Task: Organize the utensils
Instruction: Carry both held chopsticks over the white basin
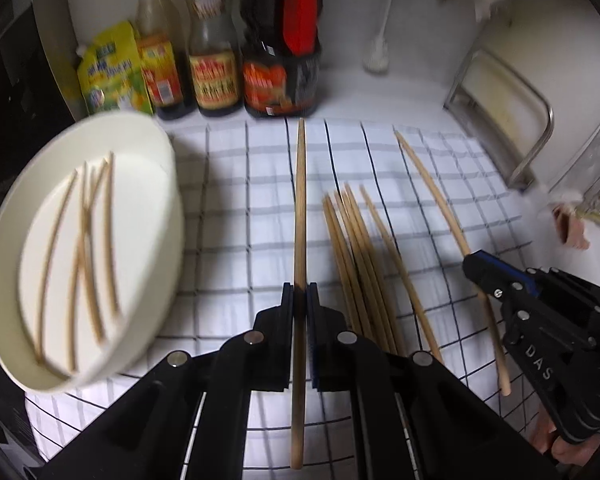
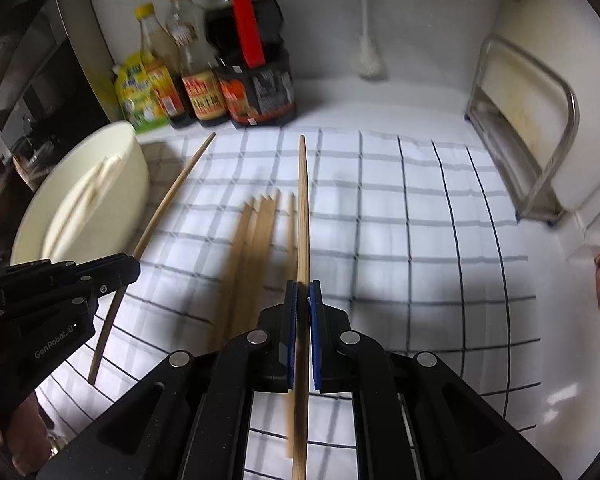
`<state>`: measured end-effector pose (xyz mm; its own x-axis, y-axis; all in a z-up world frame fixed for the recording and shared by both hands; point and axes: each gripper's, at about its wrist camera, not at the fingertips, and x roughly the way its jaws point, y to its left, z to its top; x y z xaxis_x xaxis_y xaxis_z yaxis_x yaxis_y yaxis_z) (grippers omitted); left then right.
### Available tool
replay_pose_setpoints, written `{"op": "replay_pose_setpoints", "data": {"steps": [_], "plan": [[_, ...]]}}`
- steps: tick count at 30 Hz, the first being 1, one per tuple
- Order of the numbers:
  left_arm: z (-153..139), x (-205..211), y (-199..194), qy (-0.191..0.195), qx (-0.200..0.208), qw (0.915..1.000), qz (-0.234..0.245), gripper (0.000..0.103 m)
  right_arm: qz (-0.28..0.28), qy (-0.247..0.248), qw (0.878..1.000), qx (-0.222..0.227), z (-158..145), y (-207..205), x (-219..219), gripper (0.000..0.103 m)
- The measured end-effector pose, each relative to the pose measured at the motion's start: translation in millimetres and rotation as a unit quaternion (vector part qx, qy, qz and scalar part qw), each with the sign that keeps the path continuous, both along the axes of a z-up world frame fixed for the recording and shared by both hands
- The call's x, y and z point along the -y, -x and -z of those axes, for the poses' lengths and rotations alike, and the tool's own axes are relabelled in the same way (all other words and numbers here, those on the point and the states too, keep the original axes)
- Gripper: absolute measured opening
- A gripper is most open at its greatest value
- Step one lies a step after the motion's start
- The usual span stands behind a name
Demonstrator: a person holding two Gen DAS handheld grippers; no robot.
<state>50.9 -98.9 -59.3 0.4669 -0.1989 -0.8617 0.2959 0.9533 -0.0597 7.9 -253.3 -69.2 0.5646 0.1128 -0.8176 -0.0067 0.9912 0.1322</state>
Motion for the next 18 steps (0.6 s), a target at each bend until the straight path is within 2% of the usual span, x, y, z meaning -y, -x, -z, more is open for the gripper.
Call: {"op": "replay_pose_setpoints", "data": {"steps": [6, 10, 14, 18], "plan": [[-33.1, -38.3, -17.4, -0.005, 0.033, 0.9993, -0.017, 0.007, -0.029, -0.021, 0.999, 0.025, -29.1, -27.6, -49.0, 0.006], [-47.7, -81.5, -32.9, -0.015, 0.048, 0.9980, -0.039, 0.007, -0.052, -0.035, 0.997, 0.033, -39.3, -49.8, -89.0, 0.006], [-51.5, -127.7, -46.0, -0.025, 0.052, 0.9961, -0.067, 0.007, -0.072, -0.042, 0.996, 0.032, -41.1, -75.6, -133.9, 0.006], [-43.1, -168.7, -59.7, -0.035, 0.041, 0.9947, -0.087, 0.007, -0.102, -0.045, 0.993, 0.024, -39.0, -97.8, -181.3, 0.006]]}}
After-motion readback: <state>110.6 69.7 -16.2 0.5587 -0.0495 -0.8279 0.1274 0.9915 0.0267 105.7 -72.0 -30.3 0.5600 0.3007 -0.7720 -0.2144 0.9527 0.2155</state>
